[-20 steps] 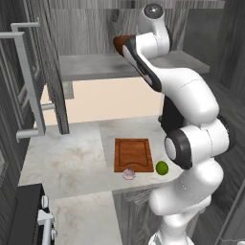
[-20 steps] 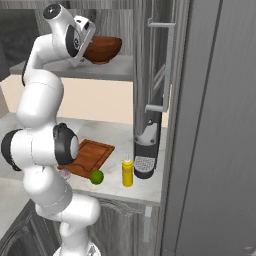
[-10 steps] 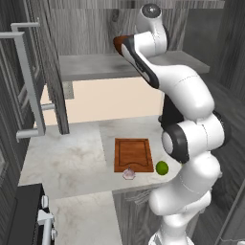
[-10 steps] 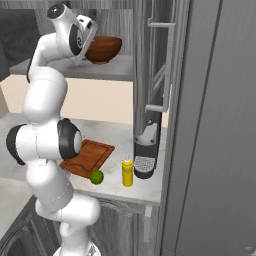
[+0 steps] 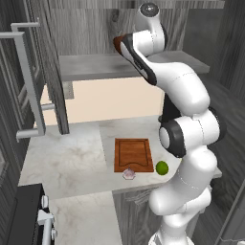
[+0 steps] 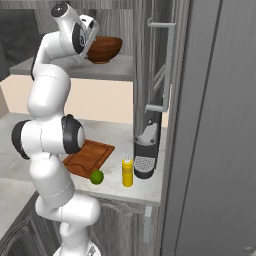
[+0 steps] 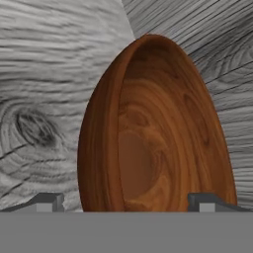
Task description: Open the cabinet. Place the bowl and condiment on the counter. Then place the lime and garlic on the cutting board.
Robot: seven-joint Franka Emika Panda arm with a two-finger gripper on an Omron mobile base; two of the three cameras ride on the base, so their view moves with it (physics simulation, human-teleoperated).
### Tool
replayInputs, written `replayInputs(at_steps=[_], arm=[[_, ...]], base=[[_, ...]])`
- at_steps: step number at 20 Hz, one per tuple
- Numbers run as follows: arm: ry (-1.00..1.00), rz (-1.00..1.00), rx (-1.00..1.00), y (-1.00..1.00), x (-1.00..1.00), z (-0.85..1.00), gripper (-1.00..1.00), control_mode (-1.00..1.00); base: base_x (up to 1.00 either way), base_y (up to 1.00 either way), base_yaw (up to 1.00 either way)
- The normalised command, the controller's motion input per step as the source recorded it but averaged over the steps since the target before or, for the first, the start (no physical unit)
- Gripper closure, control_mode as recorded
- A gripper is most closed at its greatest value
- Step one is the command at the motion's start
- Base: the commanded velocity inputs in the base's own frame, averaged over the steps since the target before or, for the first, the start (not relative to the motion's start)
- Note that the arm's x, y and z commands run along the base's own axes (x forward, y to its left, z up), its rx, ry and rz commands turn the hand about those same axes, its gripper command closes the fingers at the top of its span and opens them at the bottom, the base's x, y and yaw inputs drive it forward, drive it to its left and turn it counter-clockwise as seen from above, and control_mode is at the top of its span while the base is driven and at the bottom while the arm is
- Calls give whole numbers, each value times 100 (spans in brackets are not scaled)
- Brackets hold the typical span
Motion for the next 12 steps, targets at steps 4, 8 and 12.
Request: replayInputs(at_steps=[4,8,12], arm=[[11,0,0,0,16,0,-100,-100],[26,0,0,0,6,0,-100,-100],[40,0,0,0,0,-5,-100,-100]], base=[[0,0,0],[0,0,0],[0,0,0]])
